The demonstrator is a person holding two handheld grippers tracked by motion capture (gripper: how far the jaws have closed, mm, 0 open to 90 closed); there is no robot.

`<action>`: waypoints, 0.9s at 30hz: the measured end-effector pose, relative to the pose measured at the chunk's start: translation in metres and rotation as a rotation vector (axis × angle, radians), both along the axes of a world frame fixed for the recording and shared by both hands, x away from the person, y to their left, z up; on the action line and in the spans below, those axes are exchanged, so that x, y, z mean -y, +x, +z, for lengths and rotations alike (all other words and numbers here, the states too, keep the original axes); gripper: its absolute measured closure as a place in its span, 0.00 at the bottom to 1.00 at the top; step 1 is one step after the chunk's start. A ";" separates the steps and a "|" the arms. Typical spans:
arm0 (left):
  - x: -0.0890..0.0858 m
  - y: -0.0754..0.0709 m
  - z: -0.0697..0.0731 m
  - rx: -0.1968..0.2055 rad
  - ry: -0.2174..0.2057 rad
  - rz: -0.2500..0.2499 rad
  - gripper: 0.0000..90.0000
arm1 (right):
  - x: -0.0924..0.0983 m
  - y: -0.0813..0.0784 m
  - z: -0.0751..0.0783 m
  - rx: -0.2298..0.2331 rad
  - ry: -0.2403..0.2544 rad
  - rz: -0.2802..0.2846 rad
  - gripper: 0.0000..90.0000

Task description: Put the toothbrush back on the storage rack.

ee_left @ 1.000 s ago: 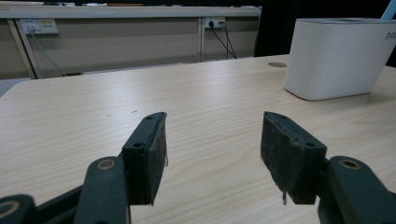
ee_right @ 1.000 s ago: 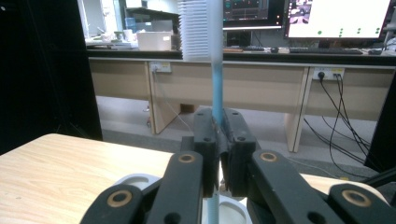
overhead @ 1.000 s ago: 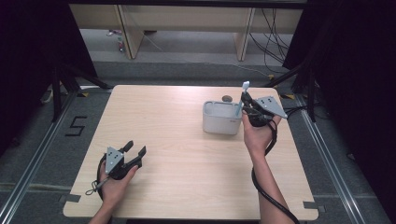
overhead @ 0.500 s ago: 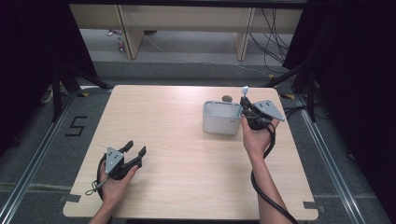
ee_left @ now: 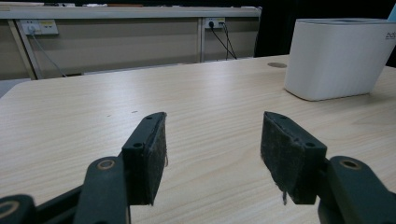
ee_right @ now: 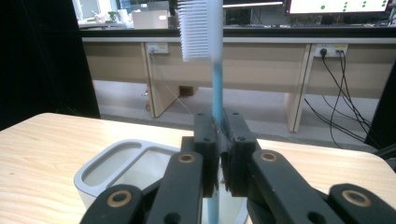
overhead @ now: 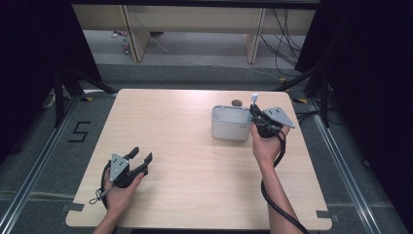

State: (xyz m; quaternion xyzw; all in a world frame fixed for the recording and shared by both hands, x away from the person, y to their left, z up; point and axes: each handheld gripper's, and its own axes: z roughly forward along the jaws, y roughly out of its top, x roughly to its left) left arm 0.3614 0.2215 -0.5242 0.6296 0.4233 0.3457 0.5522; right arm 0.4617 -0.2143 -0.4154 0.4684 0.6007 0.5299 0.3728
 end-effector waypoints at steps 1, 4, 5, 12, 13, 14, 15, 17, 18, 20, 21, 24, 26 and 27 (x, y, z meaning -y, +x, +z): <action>0.000 0.000 0.000 0.000 0.000 0.000 0.45 | 0.000 -0.001 -0.001 -0.007 0.008 -0.005 0.95; 0.000 0.000 0.000 0.001 0.000 0.000 0.45 | 0.000 0.000 -0.004 -0.015 0.017 -0.006 0.95; 0.000 0.000 0.000 0.000 0.000 0.000 0.45 | 0.000 0.000 -0.005 -0.012 0.017 -0.008 0.95; 0.000 0.000 0.000 0.000 0.001 -0.001 0.45 | 0.002 0.002 -0.009 -0.026 -0.004 -0.004 0.95; 0.000 0.000 0.000 0.000 0.001 -0.001 0.45 | 0.001 0.001 -0.009 -0.031 0.005 -0.008 0.95; 0.000 0.000 0.000 0.000 0.001 -0.001 0.44 | 0.001 0.002 -0.010 -0.032 0.013 -0.011 0.95; 0.000 0.000 0.000 0.000 0.001 -0.001 0.45 | 0.002 0.003 -0.011 -0.028 -0.006 -0.003 0.95; 0.000 0.000 0.000 0.000 0.001 -0.001 0.44 | 0.001 0.003 -0.012 -0.032 -0.003 0.002 0.95; 0.000 0.000 0.000 0.000 0.000 -0.001 0.44 | 0.000 0.002 -0.013 -0.042 0.004 -0.004 0.95; 0.000 0.000 0.000 0.001 0.000 -0.001 0.44 | 0.000 0.003 -0.015 -0.044 -0.004 -0.002 0.95; 0.000 0.000 0.000 0.001 0.000 -0.001 0.44 | 0.000 0.003 -0.015 -0.045 -0.007 -0.003 0.95; 0.000 0.000 0.000 0.000 0.001 -0.001 0.44 | 0.000 0.004 -0.017 -0.039 -0.007 -0.004 0.95; 0.000 0.000 0.000 0.000 0.000 -0.002 0.44 | -0.001 0.004 -0.018 -0.051 -0.009 0.001 0.95; 0.000 0.000 0.000 0.000 0.001 -0.002 0.44 | -0.002 0.004 -0.020 -0.060 0.006 -0.008 0.95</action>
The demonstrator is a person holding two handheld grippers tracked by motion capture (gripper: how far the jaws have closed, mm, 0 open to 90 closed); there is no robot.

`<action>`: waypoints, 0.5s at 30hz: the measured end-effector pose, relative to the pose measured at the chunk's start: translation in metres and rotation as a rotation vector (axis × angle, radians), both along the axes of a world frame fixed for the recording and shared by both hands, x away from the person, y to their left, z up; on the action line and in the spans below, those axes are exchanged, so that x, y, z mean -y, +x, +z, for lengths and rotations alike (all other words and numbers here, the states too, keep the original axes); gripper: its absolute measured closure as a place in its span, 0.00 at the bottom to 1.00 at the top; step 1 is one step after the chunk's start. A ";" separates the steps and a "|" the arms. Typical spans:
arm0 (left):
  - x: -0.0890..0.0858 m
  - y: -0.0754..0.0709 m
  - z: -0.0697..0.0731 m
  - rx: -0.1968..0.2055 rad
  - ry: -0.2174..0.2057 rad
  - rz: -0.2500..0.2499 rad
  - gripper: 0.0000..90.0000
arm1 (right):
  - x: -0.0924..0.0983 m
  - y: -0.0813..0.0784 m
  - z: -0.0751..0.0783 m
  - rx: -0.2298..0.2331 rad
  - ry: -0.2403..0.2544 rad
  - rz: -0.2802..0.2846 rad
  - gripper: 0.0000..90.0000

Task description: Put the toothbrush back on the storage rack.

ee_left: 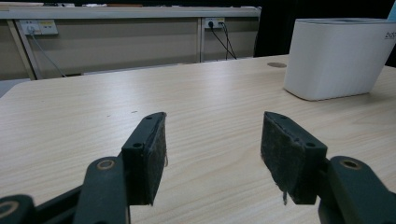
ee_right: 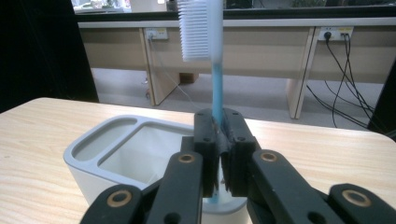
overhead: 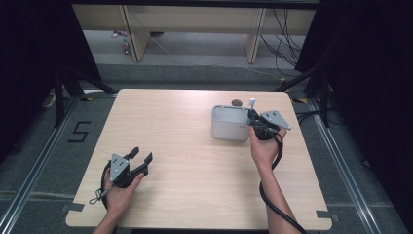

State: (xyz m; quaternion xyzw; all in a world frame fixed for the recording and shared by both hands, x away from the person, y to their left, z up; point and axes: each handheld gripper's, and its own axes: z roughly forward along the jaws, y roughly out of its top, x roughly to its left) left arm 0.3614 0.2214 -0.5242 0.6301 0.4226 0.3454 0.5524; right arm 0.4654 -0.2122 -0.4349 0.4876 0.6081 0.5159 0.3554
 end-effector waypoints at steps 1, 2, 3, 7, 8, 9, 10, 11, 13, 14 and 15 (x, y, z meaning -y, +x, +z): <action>0.000 0.000 0.000 0.001 -0.001 0.000 0.44 | 0.001 0.001 -0.001 0.004 -0.007 0.009 0.95; 0.000 0.000 0.000 0.001 -0.001 0.000 0.44 | 0.000 0.001 -0.002 -0.006 -0.008 0.014 0.95; 0.000 0.000 0.000 0.001 -0.001 0.000 0.44 | 0.001 0.001 -0.003 -0.003 -0.024 0.005 0.95; 0.000 0.000 0.000 0.002 0.001 0.000 0.44 | 0.000 0.003 -0.006 -0.013 -0.018 0.016 0.95; 0.000 0.000 0.000 0.002 0.000 0.000 0.44 | 0.000 0.003 -0.007 -0.013 -0.027 0.015 0.95; 0.000 0.000 0.000 0.002 0.000 0.000 0.44 | 0.000 0.003 -0.008 -0.021 -0.018 0.015 0.95; 0.000 0.000 0.000 0.002 -0.001 0.000 0.44 | 0.000 0.003 -0.008 -0.025 -0.014 0.005 0.95; 0.000 0.000 0.000 0.002 -0.001 0.000 0.44 | -0.001 0.003 -0.009 -0.026 -0.013 -0.001 0.95; 0.000 0.000 0.000 0.002 0.000 0.000 0.44 | 0.000 0.004 -0.011 -0.024 -0.022 0.011 0.95; 0.000 0.000 0.000 0.002 0.000 0.000 0.44 | 0.001 0.004 -0.011 -0.024 -0.031 0.007 0.95; 0.000 0.000 0.000 0.002 0.000 0.000 0.44 | 0.000 0.004 -0.012 -0.024 -0.020 0.013 0.95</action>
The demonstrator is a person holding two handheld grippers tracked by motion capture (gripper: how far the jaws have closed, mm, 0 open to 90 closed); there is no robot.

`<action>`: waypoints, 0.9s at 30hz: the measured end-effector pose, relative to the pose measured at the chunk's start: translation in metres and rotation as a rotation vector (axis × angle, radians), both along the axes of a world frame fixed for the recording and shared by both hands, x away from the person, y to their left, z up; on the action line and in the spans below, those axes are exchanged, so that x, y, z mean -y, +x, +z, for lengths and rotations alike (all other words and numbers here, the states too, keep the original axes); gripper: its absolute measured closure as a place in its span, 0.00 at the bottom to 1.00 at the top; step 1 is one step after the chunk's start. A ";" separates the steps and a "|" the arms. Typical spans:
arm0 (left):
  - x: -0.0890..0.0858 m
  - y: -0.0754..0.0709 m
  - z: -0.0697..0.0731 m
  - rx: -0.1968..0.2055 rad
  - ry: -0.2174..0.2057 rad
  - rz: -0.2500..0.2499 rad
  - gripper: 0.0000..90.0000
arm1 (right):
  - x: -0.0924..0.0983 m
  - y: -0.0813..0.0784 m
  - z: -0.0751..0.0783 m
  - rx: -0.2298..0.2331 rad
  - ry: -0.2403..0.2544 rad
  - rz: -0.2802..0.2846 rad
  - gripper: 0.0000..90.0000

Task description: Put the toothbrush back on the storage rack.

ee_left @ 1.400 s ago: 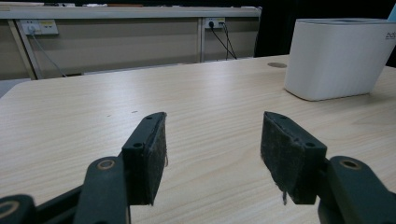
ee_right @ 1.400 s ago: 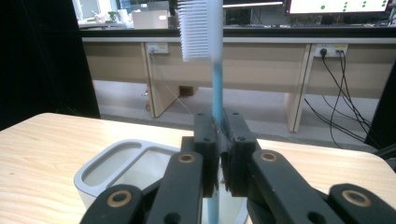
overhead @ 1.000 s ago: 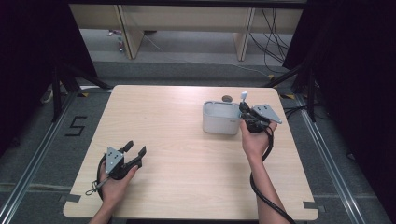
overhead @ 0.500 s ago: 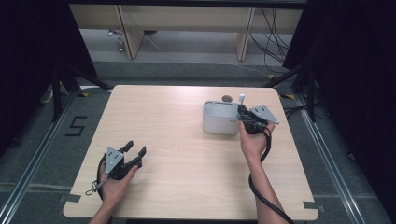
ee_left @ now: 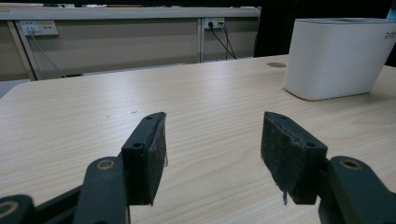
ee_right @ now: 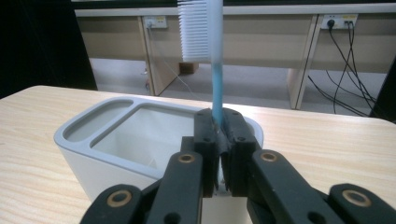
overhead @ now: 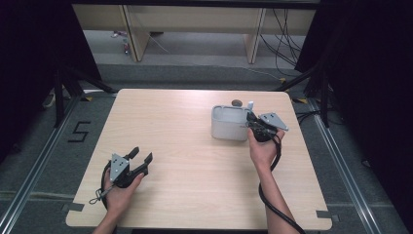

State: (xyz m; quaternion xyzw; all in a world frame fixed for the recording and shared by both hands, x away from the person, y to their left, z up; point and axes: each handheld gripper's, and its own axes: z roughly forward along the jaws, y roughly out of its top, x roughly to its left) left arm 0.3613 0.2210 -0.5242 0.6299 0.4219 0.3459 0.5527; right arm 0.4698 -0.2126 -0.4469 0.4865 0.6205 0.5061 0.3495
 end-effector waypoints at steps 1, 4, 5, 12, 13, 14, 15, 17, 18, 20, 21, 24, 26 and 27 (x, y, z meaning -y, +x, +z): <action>0.000 0.000 0.000 0.000 0.000 0.000 0.44 | -0.001 -0.001 -0.001 -0.017 0.007 -0.010 0.95; 0.000 0.000 0.000 0.000 0.000 0.000 0.44 | 0.000 0.000 -0.003 -0.010 -0.006 -0.007 0.95; 0.000 0.000 0.000 -0.001 0.000 0.000 0.44 | 0.000 0.000 -0.004 -0.014 -0.007 -0.003 0.95; 0.000 0.000 0.000 -0.001 0.001 0.001 0.44 | 0.000 0.002 -0.007 -0.024 -0.017 0.006 0.95; 0.000 0.000 0.000 -0.001 0.001 0.001 0.44 | -0.002 0.000 -0.007 -0.035 -0.002 -0.007 0.95; 0.000 0.000 0.000 -0.001 0.000 0.001 0.44 | -0.001 0.000 -0.007 -0.036 -0.010 -0.006 0.95; 0.000 0.000 0.000 -0.001 0.001 0.001 0.44 | -0.002 0.000 -0.007 -0.033 -0.010 -0.011 0.95; 0.000 0.000 0.000 -0.001 0.001 0.001 0.44 | -0.001 0.002 -0.008 -0.024 -0.027 0.004 0.95; 0.000 0.000 0.000 -0.001 0.001 0.001 0.44 | -0.001 0.002 -0.008 -0.036 -0.023 -0.001 0.95; 0.000 0.000 0.000 -0.002 0.001 0.001 0.44 | -0.001 0.003 -0.008 -0.023 -0.039 0.008 0.95; 0.000 0.000 0.000 -0.002 0.002 0.001 0.44 | -0.001 0.002 -0.008 -0.030 -0.042 0.005 0.95; 0.000 0.000 0.000 -0.002 0.003 0.001 0.44 | -0.001 0.002 -0.008 -0.033 -0.033 0.002 0.95; 0.000 0.000 0.000 -0.002 0.004 0.001 0.44 | -0.003 0.001 -0.008 -0.036 -0.017 -0.004 0.95; 0.000 0.000 0.000 -0.002 0.004 0.001 0.44 | -0.003 0.001 -0.008 -0.042 -0.015 -0.007 0.95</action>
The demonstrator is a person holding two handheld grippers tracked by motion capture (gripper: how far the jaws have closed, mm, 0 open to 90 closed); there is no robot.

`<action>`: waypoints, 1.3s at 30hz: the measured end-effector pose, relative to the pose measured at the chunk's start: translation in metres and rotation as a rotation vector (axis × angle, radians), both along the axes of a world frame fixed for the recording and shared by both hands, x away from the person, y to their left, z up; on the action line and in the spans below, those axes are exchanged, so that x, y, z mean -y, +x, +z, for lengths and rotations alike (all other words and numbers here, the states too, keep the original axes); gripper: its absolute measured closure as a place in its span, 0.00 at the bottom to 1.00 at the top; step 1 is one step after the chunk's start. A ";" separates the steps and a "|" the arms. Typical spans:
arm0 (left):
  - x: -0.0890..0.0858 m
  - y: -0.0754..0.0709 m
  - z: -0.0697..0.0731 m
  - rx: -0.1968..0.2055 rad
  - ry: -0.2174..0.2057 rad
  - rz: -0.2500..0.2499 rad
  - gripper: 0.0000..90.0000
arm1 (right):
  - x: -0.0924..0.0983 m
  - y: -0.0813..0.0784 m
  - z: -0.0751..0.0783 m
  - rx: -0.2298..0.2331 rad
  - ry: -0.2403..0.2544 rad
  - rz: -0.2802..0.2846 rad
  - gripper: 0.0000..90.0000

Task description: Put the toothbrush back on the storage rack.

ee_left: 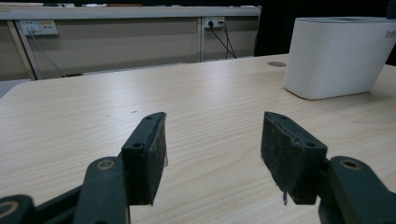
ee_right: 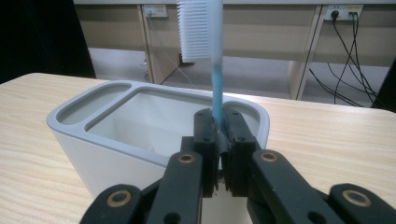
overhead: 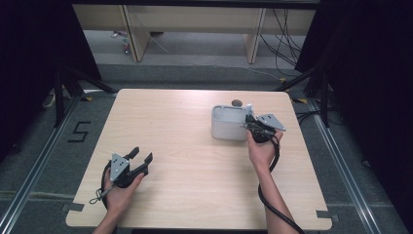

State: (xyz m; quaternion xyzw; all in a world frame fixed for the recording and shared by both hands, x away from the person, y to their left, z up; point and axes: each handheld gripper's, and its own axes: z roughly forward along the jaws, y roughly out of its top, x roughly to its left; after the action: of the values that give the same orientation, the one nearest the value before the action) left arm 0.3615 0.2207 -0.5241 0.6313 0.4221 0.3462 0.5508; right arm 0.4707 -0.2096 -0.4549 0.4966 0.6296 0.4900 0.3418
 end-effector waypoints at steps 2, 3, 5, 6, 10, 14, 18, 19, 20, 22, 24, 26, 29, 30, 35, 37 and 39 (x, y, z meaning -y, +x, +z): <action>0.000 0.000 0.000 0.000 0.000 0.000 0.44 | 0.000 0.000 0.000 0.000 0.001 -0.001 0.95; 0.000 0.000 0.000 0.000 0.001 0.000 0.44 | 0.000 0.000 0.000 0.003 0.002 0.000 0.95; 0.000 0.000 0.000 -0.001 0.002 0.000 0.44 | 0.001 0.000 0.001 -0.005 -0.006 0.004 0.92; 0.000 0.000 0.000 -0.001 0.002 0.001 0.44 | 0.001 0.000 0.001 0.004 -0.008 -0.002 0.89; 0.000 0.000 0.000 -0.001 0.002 0.000 0.44 | 0.003 -0.002 0.004 0.000 0.005 -0.006 0.76; 0.000 0.000 0.000 -0.001 0.003 0.001 0.44 | 0.006 -0.006 0.007 0.003 -0.019 -0.016 0.65; 0.000 0.000 0.000 0.001 0.001 0.001 0.44 | 0.008 -0.013 0.009 -0.006 -0.008 -0.006 0.59; 0.000 0.000 0.000 0.001 0.001 0.001 0.44 | 0.010 -0.015 0.009 -0.013 -0.007 -0.007 0.58; 0.000 0.000 0.000 0.000 0.001 0.002 0.44 | 0.011 -0.017 0.009 -0.011 -0.004 0.002 0.57; 0.000 0.000 0.000 -0.001 0.005 0.002 0.44 | 0.014 -0.024 0.010 -0.023 -0.002 0.007 0.56; 0.001 0.002 -0.001 0.017 -0.003 -0.002 0.45 | 0.016 -0.028 0.010 -0.023 -0.009 0.021 0.56; 0.001 0.001 -0.001 0.014 -0.003 0.001 0.44 | 0.018 -0.034 0.010 -0.030 0.003 0.029 0.55; 0.000 0.000 0.000 -0.001 0.004 0.004 0.44 | 0.022 -0.043 0.008 -0.031 -0.018 0.048 0.55; 0.001 0.001 -0.001 0.018 -0.005 0.004 0.44 | 0.021 -0.047 0.007 -0.045 -0.002 0.032 0.55; 0.001 0.001 -0.001 0.019 -0.006 0.006 0.44 | 0.029 -0.061 0.002 -0.054 -0.024 0.075 0.55; 0.000 0.000 0.000 -0.002 0.004 0.007 0.44 | 0.033 -0.067 0.000 -0.062 -0.031 0.088 0.55; 0.000 0.000 0.000 -0.002 0.004 0.008 0.44 | 0.037 -0.074 -0.002 -0.068 -0.048 0.091 0.55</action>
State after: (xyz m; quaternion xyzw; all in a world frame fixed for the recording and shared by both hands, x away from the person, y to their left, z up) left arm 0.3614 0.2204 -0.5240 0.6309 0.4245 0.3487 0.5479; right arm 0.3967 -0.2464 -0.4568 0.4754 0.6744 0.4725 0.3096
